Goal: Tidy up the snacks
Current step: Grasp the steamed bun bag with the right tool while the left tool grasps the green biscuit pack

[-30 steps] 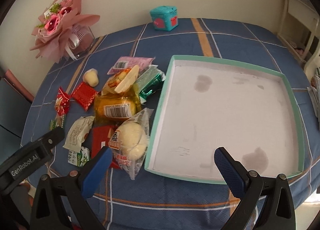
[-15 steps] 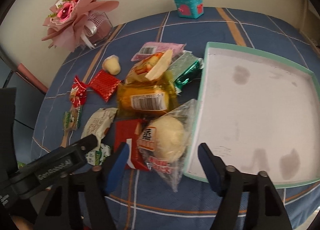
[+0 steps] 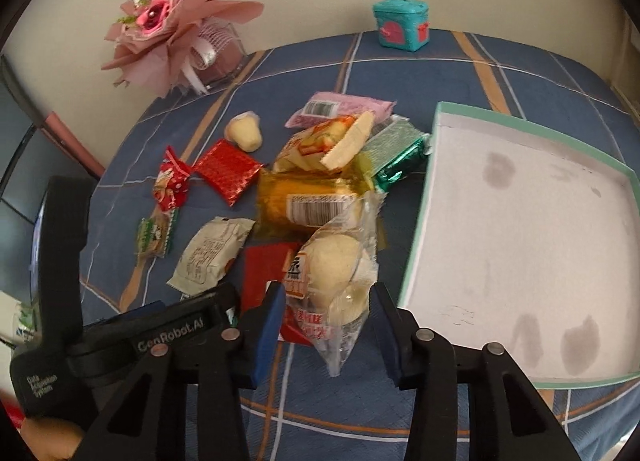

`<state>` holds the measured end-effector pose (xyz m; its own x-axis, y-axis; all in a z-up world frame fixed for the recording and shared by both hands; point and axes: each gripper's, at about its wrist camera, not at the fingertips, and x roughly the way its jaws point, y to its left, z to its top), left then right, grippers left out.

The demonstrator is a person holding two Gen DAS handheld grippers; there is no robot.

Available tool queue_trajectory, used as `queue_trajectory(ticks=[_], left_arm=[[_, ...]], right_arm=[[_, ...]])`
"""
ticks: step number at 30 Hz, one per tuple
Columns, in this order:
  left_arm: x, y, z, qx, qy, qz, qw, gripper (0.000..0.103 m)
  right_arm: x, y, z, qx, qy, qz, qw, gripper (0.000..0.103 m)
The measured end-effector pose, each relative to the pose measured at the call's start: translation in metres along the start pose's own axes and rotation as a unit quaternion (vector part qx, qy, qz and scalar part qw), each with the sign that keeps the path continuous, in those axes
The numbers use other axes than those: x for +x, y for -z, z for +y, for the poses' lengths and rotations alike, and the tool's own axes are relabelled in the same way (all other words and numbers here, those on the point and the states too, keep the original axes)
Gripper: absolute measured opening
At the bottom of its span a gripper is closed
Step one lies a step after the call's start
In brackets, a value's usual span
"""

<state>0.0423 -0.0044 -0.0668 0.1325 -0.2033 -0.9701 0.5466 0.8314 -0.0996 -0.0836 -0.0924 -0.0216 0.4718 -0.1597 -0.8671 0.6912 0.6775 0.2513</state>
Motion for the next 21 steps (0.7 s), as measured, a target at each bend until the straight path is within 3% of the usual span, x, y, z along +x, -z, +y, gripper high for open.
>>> queue_trajectory(ticks=[9, 14, 21], left_arm=[[0.023, 0.001, 0.014, -0.015, 0.013, 0.027, 0.9994, 0.089], [0.026, -0.006, 0.014, -0.009, 0.005, 0.014, 0.9999, 0.076], [0.031, -0.016, 0.018, -0.011, 0.009, 0.010, 0.9998, 0.070]], right_arm=[[0.024, -0.001, -0.006, 0.029, -0.007, 0.028, 0.999, 0.047], [0.033, -0.001, -0.004, 0.025, -0.011, 0.041, 0.999, 0.048], [0.042, 0.003, -0.007, 0.044, -0.031, 0.057, 0.997, 0.043]])
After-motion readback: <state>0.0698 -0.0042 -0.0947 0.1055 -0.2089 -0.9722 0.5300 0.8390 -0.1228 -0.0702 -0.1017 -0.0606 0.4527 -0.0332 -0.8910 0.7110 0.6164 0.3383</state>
